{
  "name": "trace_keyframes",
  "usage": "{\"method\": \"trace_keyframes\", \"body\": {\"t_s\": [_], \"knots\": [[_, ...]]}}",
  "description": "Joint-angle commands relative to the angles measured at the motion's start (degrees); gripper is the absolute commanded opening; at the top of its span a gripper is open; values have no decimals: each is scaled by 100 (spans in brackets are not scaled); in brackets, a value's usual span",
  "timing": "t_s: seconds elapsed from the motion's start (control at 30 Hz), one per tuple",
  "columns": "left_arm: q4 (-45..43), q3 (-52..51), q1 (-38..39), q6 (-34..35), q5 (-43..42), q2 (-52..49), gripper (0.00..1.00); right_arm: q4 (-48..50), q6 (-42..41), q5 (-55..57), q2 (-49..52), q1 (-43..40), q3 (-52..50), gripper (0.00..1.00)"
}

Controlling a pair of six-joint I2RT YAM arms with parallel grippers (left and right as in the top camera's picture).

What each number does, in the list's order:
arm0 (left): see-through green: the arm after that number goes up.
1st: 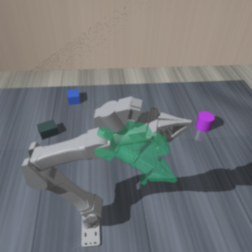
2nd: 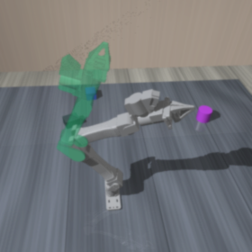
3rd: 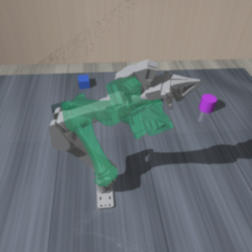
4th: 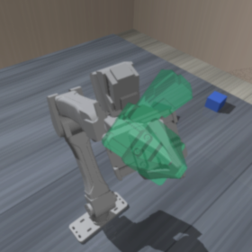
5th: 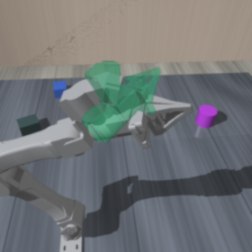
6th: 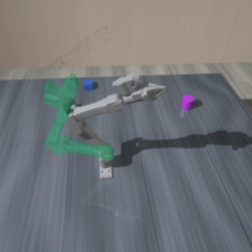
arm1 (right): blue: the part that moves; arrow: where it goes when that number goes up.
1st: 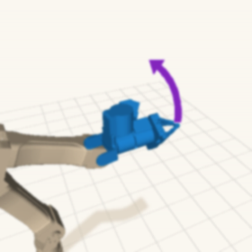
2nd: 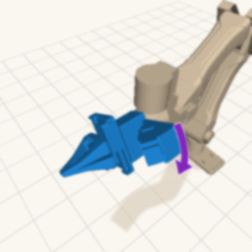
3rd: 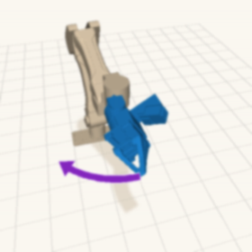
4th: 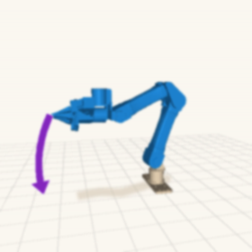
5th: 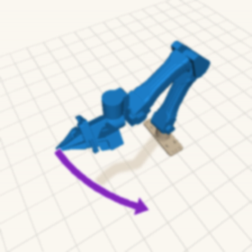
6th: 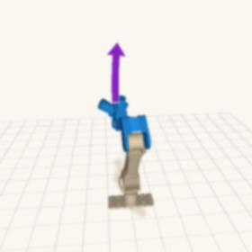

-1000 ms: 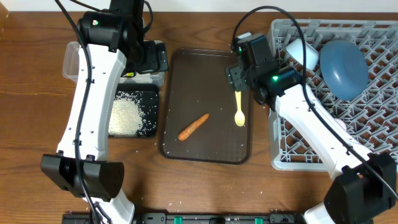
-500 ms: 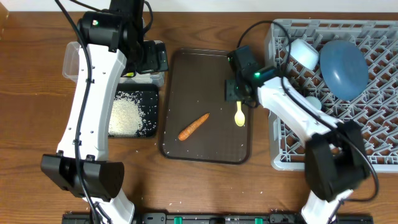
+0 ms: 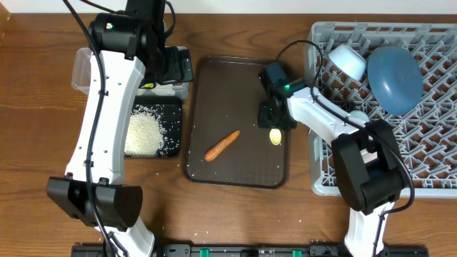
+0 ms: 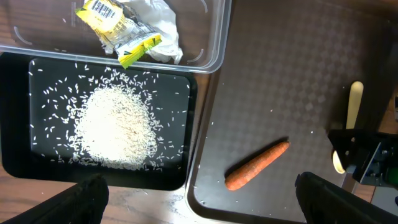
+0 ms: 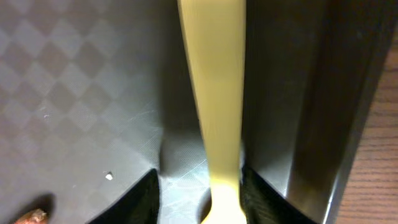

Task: Sort waste into correct bins and load items into the dishwasher rack
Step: 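Move right gripper to yellow spoon on brown tray and grasp it, then carry yellow spoon with right gripper and place it in rack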

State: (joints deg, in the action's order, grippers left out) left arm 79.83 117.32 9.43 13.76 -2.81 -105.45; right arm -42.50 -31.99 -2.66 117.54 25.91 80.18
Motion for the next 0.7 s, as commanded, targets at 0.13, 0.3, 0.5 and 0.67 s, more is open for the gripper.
{"method": "trace_keyframes", "body": {"t_s": [0.13, 0.3, 0.5, 0.67], "knots": [[20, 7, -4, 33, 31, -11, 99, 9, -101, -85, 76, -39, -4, 1], [20, 7, -4, 31, 31, -11, 99, 26, -94, -87, 76, -39, -2, 1], [22, 7, -4, 33, 31, -11, 99, 24, 483, -398, 59, -44, 184, 1], [22, 7, -4, 33, 31, -11, 99, -232, 793, -540, 11, -35, 404, 1]]}}
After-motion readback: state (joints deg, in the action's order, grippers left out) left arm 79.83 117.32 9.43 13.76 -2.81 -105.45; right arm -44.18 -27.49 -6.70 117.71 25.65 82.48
